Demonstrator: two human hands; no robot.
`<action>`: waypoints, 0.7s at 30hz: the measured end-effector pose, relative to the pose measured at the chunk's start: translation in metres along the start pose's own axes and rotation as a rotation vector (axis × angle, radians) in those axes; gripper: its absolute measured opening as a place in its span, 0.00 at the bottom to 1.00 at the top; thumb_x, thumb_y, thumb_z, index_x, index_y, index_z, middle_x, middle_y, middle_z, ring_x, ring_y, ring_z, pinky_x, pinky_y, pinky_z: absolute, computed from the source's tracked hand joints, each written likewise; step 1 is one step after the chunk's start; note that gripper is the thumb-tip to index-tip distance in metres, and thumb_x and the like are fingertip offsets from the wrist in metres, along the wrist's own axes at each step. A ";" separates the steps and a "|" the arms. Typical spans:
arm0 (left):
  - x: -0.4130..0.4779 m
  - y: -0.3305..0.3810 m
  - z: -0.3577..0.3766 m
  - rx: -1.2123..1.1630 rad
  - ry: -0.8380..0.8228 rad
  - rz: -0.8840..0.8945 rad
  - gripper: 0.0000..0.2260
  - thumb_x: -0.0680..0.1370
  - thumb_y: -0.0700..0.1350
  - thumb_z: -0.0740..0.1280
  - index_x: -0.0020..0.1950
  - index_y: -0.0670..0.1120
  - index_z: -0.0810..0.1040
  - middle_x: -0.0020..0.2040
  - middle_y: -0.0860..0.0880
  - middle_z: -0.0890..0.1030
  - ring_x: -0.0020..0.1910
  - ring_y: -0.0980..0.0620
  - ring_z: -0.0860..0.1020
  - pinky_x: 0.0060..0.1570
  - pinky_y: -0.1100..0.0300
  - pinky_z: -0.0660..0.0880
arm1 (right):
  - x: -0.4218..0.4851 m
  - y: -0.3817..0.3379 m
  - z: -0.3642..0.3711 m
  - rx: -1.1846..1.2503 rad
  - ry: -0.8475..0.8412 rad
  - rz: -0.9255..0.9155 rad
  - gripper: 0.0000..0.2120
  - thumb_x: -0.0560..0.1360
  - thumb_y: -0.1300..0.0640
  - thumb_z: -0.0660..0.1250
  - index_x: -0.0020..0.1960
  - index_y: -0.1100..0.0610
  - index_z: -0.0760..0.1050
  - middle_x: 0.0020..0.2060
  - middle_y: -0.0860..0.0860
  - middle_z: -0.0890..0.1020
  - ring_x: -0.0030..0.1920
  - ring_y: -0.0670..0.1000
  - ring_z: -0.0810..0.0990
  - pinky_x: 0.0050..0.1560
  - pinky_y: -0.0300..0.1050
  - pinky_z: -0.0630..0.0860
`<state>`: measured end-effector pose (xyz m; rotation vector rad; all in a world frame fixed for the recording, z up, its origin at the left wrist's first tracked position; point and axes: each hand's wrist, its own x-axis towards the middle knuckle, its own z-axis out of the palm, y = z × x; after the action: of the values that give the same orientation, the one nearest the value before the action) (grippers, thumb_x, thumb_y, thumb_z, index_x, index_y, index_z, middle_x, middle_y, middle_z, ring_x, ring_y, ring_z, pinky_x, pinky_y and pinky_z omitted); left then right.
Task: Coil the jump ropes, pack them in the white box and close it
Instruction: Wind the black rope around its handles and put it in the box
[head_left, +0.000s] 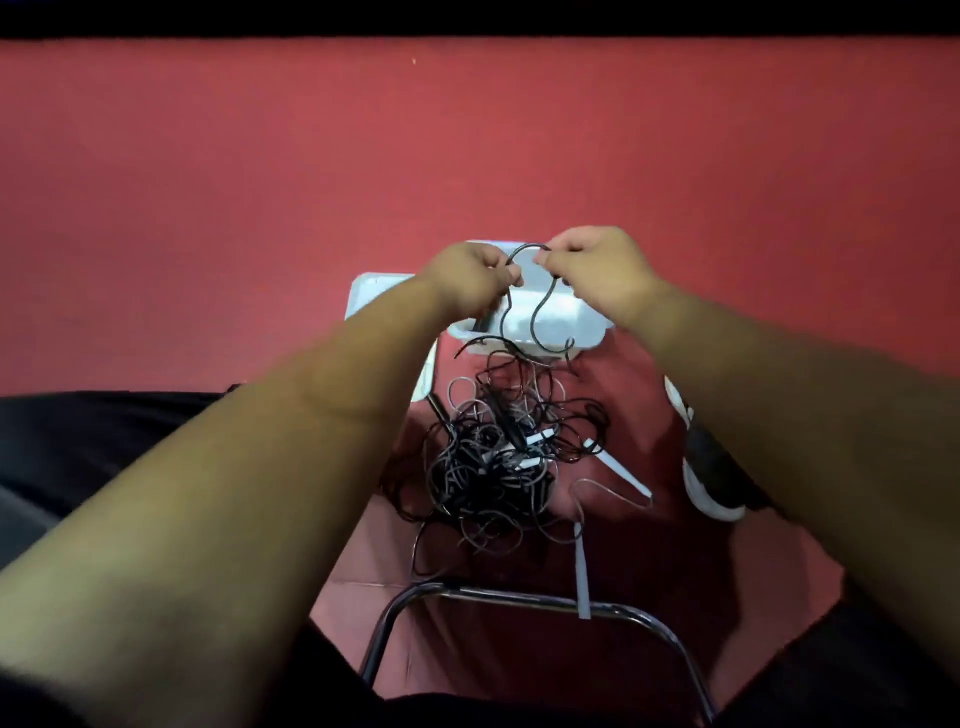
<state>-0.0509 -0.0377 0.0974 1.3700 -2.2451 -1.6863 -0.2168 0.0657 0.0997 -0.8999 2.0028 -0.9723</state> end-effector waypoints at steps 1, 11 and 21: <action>-0.007 0.018 -0.011 0.005 0.022 0.035 0.10 0.84 0.49 0.67 0.44 0.49 0.82 0.44 0.45 0.81 0.41 0.47 0.78 0.40 0.57 0.75 | -0.003 -0.017 -0.011 0.002 0.010 -0.025 0.06 0.78 0.54 0.76 0.46 0.56 0.85 0.34 0.47 0.78 0.34 0.45 0.73 0.35 0.39 0.71; -0.085 0.156 -0.066 -0.095 0.117 0.381 0.09 0.85 0.46 0.66 0.54 0.40 0.81 0.40 0.45 0.79 0.40 0.48 0.81 0.42 0.55 0.78 | -0.052 -0.127 -0.078 0.249 0.029 -0.081 0.11 0.75 0.52 0.71 0.55 0.50 0.87 0.48 0.46 0.87 0.47 0.48 0.82 0.49 0.46 0.77; -0.167 0.242 -0.084 -0.232 0.172 0.564 0.09 0.85 0.47 0.66 0.52 0.44 0.83 0.40 0.44 0.79 0.38 0.48 0.81 0.50 0.50 0.83 | -0.122 -0.144 -0.078 0.178 -0.002 -0.233 0.08 0.80 0.55 0.74 0.59 0.52 0.84 0.53 0.47 0.88 0.50 0.45 0.84 0.52 0.36 0.76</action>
<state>-0.0579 0.0128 0.3987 0.7062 -2.0016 -1.4978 -0.1817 0.1235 0.2925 -1.0492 1.8041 -1.2563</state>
